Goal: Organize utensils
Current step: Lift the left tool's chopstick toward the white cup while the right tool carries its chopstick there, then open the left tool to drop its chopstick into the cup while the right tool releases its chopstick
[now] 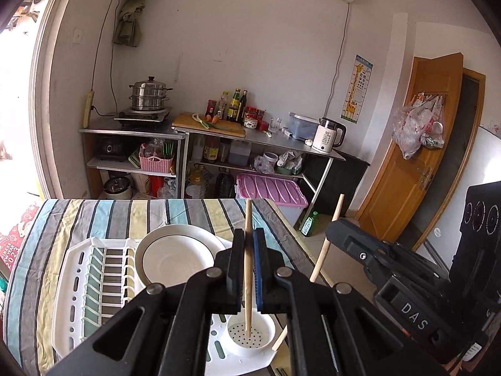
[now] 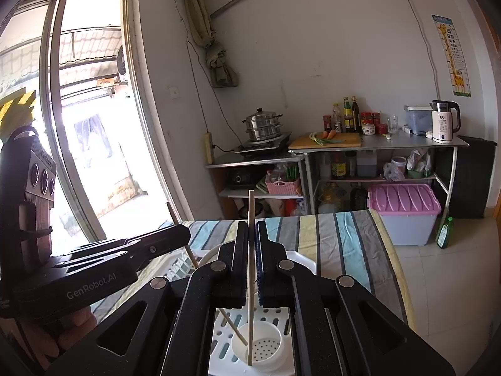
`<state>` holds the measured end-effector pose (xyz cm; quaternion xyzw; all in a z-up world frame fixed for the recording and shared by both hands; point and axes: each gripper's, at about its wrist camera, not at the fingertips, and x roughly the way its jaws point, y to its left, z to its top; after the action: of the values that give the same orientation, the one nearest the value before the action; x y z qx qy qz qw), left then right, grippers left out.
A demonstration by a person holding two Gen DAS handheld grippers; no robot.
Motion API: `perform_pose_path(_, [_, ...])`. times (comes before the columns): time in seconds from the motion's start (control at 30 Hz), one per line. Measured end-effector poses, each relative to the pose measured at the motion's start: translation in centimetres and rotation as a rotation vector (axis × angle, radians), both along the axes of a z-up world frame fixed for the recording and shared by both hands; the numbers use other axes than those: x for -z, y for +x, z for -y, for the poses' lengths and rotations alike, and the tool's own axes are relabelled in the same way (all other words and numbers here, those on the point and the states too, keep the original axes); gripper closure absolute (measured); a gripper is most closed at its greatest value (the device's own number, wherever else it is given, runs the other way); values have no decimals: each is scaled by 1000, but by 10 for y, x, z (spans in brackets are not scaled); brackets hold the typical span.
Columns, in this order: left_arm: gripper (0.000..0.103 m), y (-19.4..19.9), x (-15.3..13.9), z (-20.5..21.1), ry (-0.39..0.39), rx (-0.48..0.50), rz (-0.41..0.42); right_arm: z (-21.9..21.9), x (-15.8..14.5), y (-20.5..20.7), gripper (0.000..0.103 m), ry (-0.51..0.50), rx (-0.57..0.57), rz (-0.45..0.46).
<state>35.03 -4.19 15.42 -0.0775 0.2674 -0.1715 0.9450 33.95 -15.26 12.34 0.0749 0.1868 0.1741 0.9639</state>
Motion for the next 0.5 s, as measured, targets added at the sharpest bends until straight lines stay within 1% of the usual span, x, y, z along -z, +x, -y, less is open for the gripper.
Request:
perform_pose_path(0.2, [97,18,25,8,-14,6,-43,2,23,20,99,36,0,-37])
perform_pose_path(0.37, [97,23,46,9,-16,9,-81,0,51,30,99,39,-4,-97])
perform_pose_path(0.5, [97,27,60,6,-10,5,-114,0,66,34,99,32,-8,-132])
